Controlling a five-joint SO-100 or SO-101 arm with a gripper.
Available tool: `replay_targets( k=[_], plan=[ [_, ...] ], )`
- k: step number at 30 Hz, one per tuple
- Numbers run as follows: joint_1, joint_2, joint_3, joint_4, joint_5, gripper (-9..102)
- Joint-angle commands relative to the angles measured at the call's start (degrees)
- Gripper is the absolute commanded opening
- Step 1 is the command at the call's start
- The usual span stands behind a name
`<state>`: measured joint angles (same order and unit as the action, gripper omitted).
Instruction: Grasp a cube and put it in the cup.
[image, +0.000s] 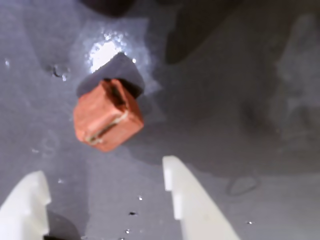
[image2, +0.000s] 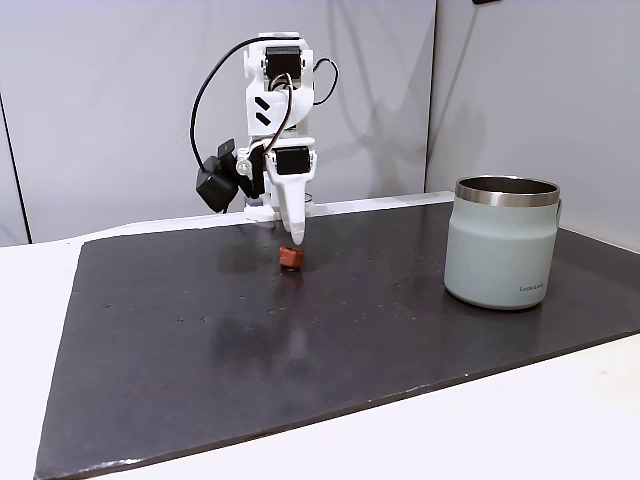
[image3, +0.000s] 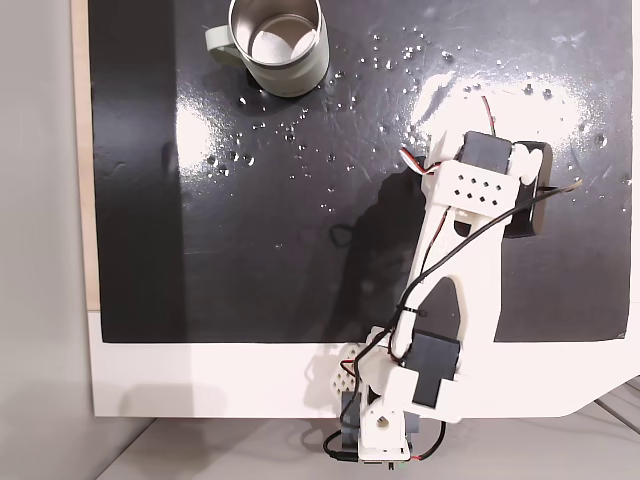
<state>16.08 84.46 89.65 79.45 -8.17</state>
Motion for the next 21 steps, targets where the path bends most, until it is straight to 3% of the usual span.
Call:
replay_targets(
  k=[1,21],
  plan=[
    [0.88,-0.70,-4.57,0.00,-0.53,26],
    [0.97,-9.32,-6.06,-1.85,-1.67,27]
  ],
)
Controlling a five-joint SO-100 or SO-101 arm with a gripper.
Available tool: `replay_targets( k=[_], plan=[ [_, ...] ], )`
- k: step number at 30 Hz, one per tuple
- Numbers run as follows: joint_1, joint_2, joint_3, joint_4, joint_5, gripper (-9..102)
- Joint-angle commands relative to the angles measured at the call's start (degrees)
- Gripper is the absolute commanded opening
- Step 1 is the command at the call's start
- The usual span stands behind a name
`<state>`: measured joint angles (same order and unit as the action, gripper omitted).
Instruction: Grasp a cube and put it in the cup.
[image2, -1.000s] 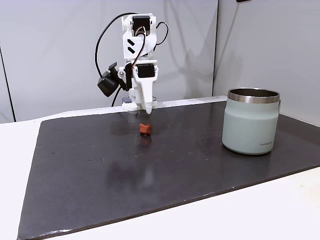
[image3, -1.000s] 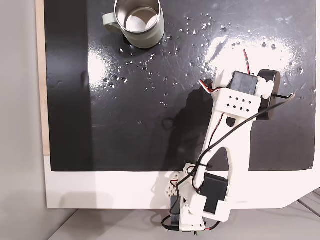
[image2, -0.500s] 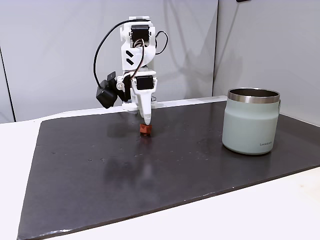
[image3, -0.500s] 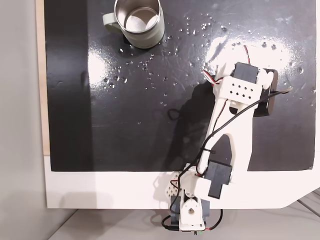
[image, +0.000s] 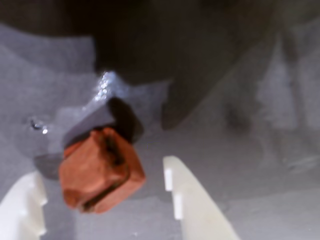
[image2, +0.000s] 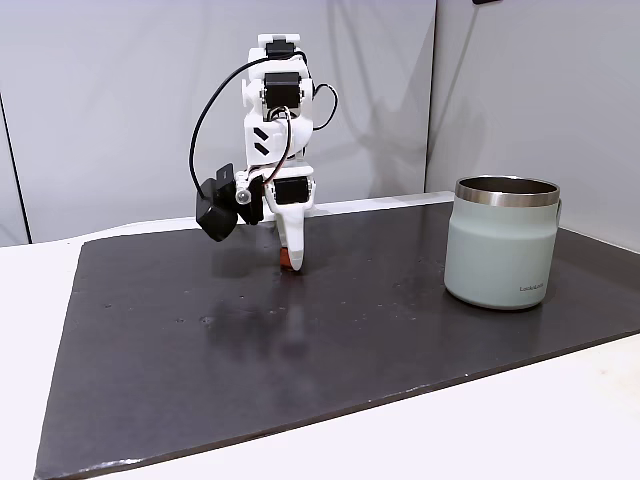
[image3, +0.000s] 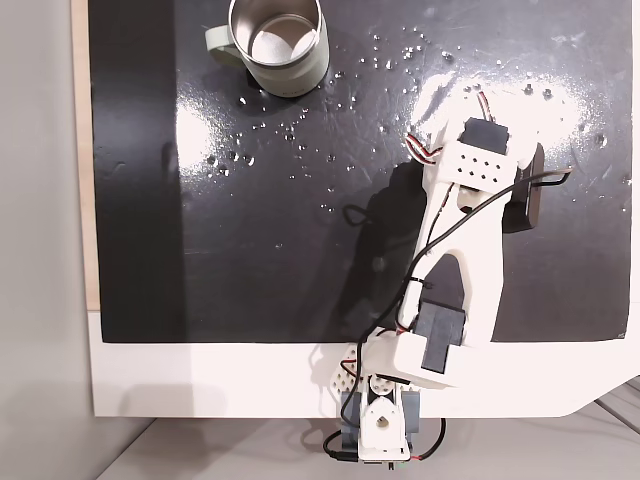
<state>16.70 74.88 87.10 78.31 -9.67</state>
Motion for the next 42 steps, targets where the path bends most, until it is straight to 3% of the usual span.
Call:
replay_targets(
  k=[1,14,29,42],
  plan=[
    [0.26,-0.26,-3.52,-0.88,-0.26,27],
    [0.00,-1.93,-3.52,-1.58,-0.44,23],
    [0.09,-1.58,-3.43,-1.32,-0.53,9],
    [-1.14,4.83,-3.43,1.32,0.62,9]
  ],
)
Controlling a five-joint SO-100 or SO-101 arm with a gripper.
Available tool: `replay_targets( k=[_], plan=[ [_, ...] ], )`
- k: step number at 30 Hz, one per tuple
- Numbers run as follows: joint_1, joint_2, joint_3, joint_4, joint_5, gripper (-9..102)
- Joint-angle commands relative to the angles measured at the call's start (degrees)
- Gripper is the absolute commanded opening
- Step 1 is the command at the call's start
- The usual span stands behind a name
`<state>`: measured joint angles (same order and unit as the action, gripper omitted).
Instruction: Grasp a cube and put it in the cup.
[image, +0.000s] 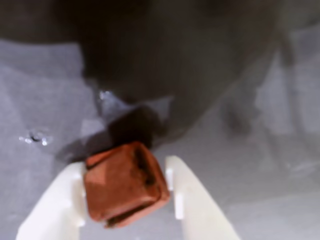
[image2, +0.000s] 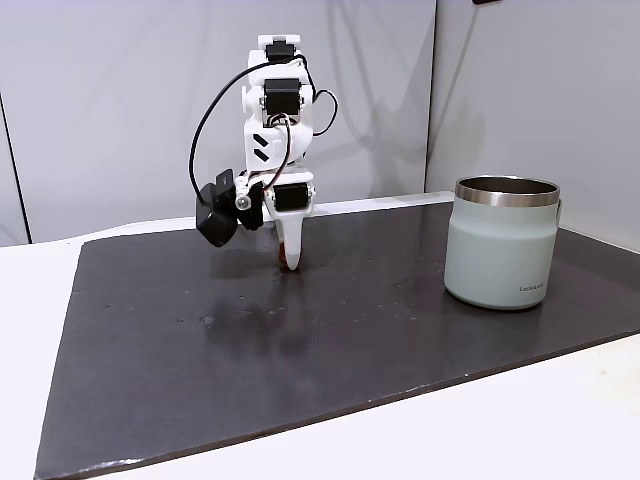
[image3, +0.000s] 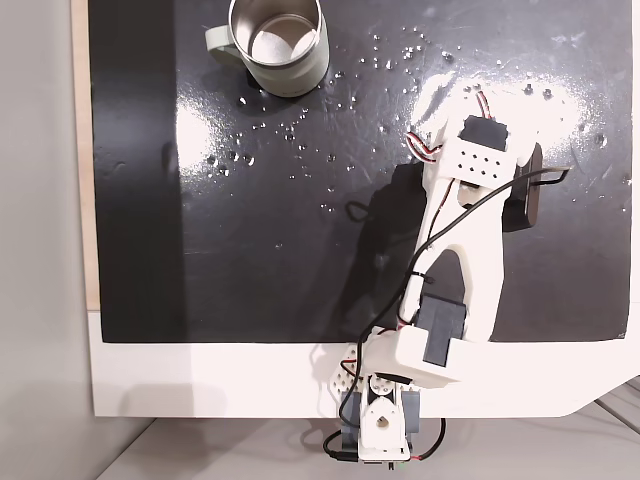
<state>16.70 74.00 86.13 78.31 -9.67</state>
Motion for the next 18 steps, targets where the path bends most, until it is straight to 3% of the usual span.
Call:
replay_targets(
  k=[1,18],
  plan=[
    [-1.32,6.86,-2.46,1.76,0.79,9],
    [-1.41,29.27,-5.98,10.72,2.46,9]
  ],
)
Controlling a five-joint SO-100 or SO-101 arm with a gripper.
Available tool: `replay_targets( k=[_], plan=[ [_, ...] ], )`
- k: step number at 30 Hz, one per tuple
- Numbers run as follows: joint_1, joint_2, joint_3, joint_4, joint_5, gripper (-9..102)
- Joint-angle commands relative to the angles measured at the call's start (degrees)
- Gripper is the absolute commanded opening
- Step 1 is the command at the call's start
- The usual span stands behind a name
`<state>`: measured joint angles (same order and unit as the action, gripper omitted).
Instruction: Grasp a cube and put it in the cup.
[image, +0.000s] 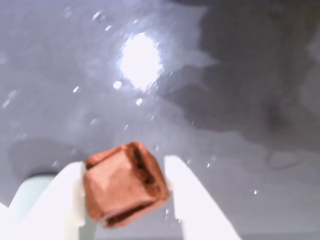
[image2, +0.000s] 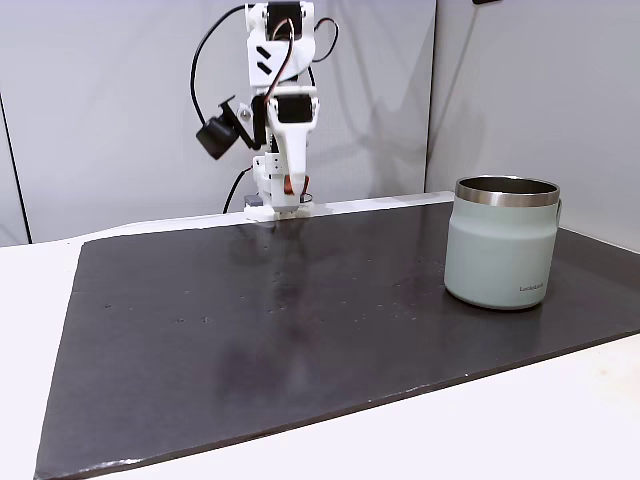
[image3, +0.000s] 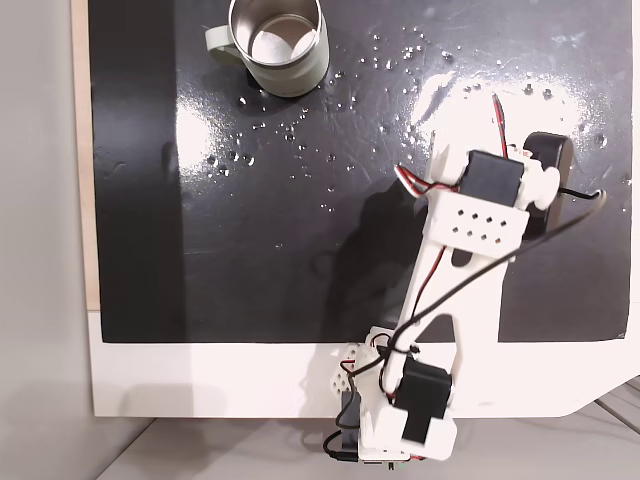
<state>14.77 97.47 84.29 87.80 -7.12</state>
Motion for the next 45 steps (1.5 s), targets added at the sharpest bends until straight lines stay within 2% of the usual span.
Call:
replay_targets(
  k=[1,13,20,28,45],
  plan=[
    [0.88,7.03,-4.66,1.58,-0.18,9],
    [2.72,14.77,-17.84,7.47,0.44,9],
    [2.64,14.15,-19.07,8.44,0.97,9],
    [-0.62,7.38,-25.40,8.44,4.48,9],
    [-11.07,-16.17,-52.91,14.94,16.08,8]
  ],
)
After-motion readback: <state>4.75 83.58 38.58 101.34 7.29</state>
